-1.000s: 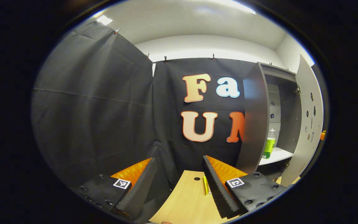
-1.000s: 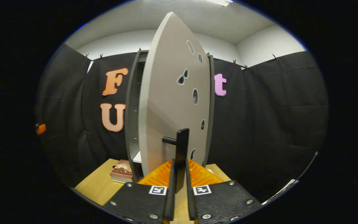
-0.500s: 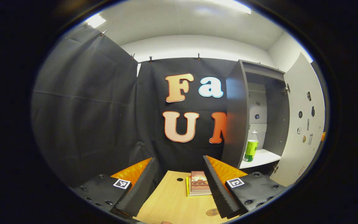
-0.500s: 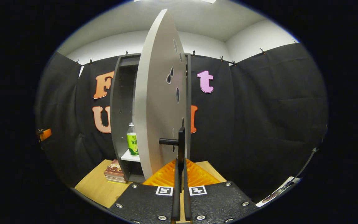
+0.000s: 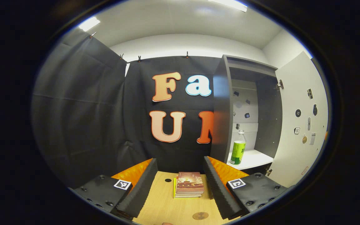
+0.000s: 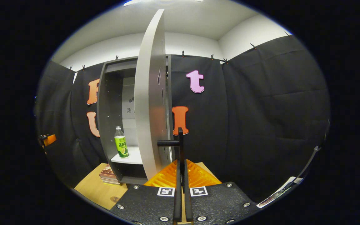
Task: Open the cabinet door with the right hand, grasp the bottle in the cabinet with the left hand and place it on the coaster, then close the cabinet door with the right hand.
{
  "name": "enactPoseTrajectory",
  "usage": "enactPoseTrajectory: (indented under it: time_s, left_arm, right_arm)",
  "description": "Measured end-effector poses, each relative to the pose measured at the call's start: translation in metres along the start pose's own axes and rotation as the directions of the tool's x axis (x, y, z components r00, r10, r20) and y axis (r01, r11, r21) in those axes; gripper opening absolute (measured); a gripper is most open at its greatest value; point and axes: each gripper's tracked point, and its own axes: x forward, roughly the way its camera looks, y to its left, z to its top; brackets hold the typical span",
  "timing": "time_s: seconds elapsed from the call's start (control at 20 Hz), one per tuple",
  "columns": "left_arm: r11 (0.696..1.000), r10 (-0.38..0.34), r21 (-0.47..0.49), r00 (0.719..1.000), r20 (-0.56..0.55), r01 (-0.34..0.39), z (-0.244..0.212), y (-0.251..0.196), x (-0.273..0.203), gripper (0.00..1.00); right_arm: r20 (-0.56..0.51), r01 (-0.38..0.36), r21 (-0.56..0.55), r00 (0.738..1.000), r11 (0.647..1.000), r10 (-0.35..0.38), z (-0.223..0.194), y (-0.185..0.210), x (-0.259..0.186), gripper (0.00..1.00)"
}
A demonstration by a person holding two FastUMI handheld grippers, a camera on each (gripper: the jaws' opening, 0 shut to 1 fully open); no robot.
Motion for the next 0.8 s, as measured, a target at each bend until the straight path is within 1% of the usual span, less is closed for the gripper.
enactPoseTrajectory:
  time_s: [0.3,0.5,0.7,0.8]
  left_arm:
    - [0.998,-0.057,0.012,0.998,-0.021,0.058,-0.008,-0.057,0.018,0.96]
    - [0.993,-0.116,0.005,0.993,-0.016,0.116,-0.009,-0.103,0.038,0.96]
    - [0.982,-0.191,-0.005,0.981,-0.019,0.191,-0.016,-0.157,0.065,0.96]
    - [0.973,-0.232,-0.016,0.972,-0.028,0.231,-0.022,-0.184,0.08,0.96]
  right_arm:
    - [0.003,-0.059,0.026,0.998,0.998,0.059,0.0,-0.017,0.002,0.04]
    - [-0.009,-0.096,-0.005,0.995,0.995,0.096,-0.006,-0.019,-0.003,0.04]
    - [-0.021,-0.13,0.063,0.991,0.99,0.132,-0.011,-0.023,-0.015,0.04]
    - [-0.027,-0.129,0.072,0.991,0.989,0.131,-0.014,-0.028,-0.021,0.05]
